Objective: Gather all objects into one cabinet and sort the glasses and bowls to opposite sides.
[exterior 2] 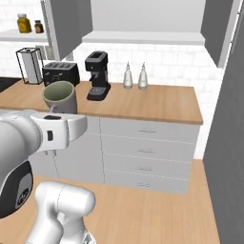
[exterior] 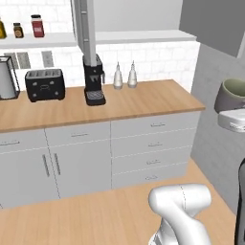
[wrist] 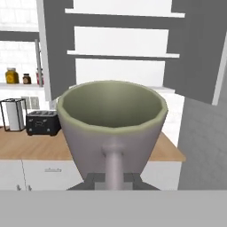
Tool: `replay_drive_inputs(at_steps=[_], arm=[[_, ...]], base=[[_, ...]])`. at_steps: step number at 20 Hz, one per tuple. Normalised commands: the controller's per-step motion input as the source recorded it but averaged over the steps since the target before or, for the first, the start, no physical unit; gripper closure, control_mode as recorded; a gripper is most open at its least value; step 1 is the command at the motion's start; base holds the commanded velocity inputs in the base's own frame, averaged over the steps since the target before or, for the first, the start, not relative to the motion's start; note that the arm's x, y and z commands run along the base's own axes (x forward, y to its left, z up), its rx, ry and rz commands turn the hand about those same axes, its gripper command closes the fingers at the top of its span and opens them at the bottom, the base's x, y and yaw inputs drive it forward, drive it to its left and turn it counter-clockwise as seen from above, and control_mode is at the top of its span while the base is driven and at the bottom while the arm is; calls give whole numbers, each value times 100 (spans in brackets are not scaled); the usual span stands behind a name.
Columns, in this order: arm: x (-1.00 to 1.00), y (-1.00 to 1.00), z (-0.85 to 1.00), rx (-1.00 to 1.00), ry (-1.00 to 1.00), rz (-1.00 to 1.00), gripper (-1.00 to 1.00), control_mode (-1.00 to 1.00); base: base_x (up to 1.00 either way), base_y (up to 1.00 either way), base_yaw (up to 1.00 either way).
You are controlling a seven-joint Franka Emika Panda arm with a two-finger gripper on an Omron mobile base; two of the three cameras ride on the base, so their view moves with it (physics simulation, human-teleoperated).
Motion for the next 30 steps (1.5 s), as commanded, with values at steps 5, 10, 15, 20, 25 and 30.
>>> replay_drive_inputs(at_steps=[5,10,15,20,25,30], arm=[[0,0,0,0,0,0,100,100],[0,0,0,0,0,0,100,100],[0,0,0,0,0,0,100,100],[0,0,0,0,0,0,100,100],[0,0,0,0,0,0,100,100],[0,0,0,0,0,0,100,100]], base=[[24,96,-25],[17,100,-32],[86,100,-33],[100,100,-23],[100,48,-2],[100,64,-8]])
